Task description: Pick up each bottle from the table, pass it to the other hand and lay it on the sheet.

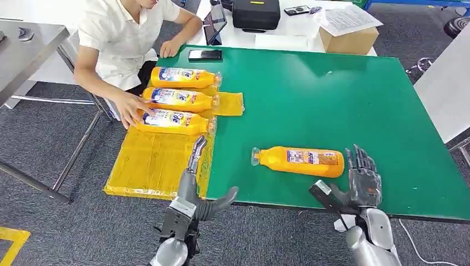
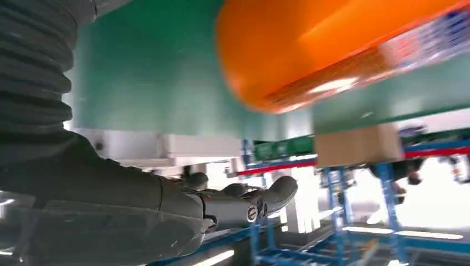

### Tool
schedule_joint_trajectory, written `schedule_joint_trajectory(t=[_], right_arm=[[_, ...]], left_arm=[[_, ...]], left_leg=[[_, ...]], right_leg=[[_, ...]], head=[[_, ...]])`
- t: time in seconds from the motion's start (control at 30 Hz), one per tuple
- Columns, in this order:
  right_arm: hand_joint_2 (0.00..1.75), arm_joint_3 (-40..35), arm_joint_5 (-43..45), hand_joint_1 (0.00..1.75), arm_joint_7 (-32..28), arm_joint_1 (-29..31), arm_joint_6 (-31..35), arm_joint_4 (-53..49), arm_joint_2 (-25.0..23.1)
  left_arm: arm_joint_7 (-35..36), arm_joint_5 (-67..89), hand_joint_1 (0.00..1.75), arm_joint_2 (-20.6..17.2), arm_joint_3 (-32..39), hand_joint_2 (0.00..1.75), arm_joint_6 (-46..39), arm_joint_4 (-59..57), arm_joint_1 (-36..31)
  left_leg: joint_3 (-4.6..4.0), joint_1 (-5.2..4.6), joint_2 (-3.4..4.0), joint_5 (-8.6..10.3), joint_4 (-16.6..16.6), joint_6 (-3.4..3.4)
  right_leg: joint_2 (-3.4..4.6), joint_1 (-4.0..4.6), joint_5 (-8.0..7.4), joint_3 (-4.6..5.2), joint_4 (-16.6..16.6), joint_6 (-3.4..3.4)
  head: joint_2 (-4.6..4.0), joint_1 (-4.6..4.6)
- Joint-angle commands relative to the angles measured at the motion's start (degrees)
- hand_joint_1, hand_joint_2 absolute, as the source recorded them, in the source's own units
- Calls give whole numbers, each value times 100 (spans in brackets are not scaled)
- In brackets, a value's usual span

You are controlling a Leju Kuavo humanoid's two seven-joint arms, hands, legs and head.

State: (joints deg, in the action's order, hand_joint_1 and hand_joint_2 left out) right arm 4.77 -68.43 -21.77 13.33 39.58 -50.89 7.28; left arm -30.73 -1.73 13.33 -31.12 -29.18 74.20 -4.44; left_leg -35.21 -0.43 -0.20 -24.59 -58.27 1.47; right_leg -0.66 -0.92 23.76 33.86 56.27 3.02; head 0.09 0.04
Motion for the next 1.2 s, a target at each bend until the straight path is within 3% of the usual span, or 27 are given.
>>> schedule_joint_trajectory(t=[0.03,0.23,0.63,0.93,1.13,1.17,1.2], right_arm=[[175,-987,159,0,14,1089,-124,1802,26],[175,-1287,225,0,-102,1493,-384,2216,-100],[175,-1388,255,0,-63,1477,-443,2324,-114],[175,-1494,331,0,1065,1654,-1514,2921,146],[175,-1490,350,0,1151,1663,-1635,2937,135],[175,-1530,312,17,1262,1658,-1748,2932,153],[175,-1527,322,150,1338,1625,-1811,2899,170]], left_arm=[[-29,-2,0,-134,-333,175,14,-476,-351],[-104,-43,0,-87,-419,175,14,-439,-464],[-91,-101,0,-106,-470,175,44,-471,-469],[-19,-139,0,-180,-547,175,7,-397,-434],[-3,-129,0,-182,-557,175,6,-386,-437],[12,-121,0,-187,-566,175,10,-375,-436],[39,-90,0,-199,-572,175,-8,-371,-420]], left_leg=[[31,7,22,-9,9,-14],[18,5,21,-7,1,-10],[29,7,9,-7,6,-13],[32,4,0,-3,6,-8],[56,10,-13,7,9,-7],[60,11,-12,9,12,-7],[65,12,-10,11,16,-10]], right_leg=[[25,7,1,-23,-9,-15],[23,4,0,-11,-1,-10],[13,7,4,-25,-7,-15],[1,4,4,-27,-7,-9],[-8,9,-3,-51,-22,-13],[-7,11,-5,-59,-26,-15],[-4,11,-8,-62,-30,-18]], head=[[0,0],[0,0],[0,0],[0,0],[0,2],[0,2],[0,2]])
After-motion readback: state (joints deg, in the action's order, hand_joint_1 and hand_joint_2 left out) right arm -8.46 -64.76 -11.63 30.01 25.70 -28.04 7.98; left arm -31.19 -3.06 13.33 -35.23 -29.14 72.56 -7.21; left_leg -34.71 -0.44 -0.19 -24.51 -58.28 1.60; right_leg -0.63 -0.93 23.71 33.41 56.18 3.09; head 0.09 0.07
